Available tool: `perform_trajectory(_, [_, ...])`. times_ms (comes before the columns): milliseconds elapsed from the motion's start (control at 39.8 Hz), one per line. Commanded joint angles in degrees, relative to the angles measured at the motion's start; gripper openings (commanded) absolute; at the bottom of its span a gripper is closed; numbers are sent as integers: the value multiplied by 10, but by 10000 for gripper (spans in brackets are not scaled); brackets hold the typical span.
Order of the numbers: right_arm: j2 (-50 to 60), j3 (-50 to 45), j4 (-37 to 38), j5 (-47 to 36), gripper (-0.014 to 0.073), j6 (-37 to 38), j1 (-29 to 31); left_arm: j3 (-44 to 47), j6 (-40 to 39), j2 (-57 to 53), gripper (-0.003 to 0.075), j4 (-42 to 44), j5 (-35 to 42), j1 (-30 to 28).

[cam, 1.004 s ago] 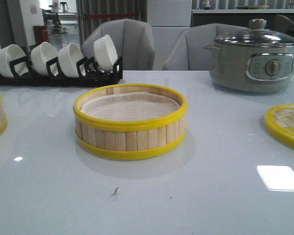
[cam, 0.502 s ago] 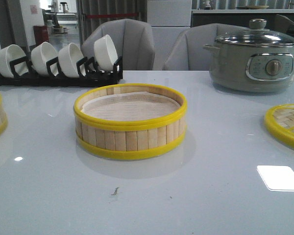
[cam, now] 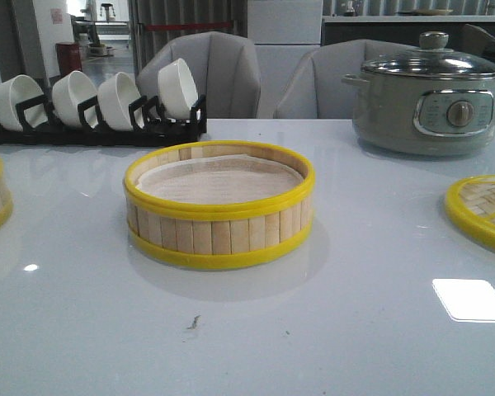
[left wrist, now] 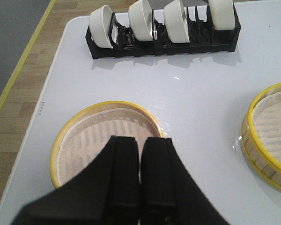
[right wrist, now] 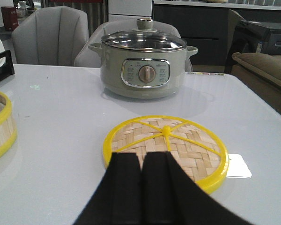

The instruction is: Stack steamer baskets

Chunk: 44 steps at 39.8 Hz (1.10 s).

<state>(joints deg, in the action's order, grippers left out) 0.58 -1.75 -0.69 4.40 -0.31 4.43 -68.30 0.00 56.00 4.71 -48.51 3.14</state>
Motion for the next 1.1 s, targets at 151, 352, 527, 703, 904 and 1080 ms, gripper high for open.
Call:
perform_trajectory(151, [12, 9, -2, -59, 55, -9, 1, -21, -4, -4, 87, -15, 41, 4])
perform_trajectory(352, [12, 11, -2, -178, 55, -9, 1, -21, -4, -3, 87, -22, 36, 4])
perform_trajectory(527, [3, 110, -2, -35, 55, -9, 1, -21, -4, -4, 87, -22, 36, 4])
perform_trajectory(703, [-136, 199, -2, -20, 55, -9, 1, -21, -4, -4, 87, -23, 35, 29])
perform_trajectory(904, [-405, 351, -6, 15, 55, -9, 1, -21, -4, -4, 87, -21, 31, 59])
perform_trajectory(1080, [-525, 496, -12, 187, 55, -9, 1, -21, -4, -4, 87, -21, 21, 60])
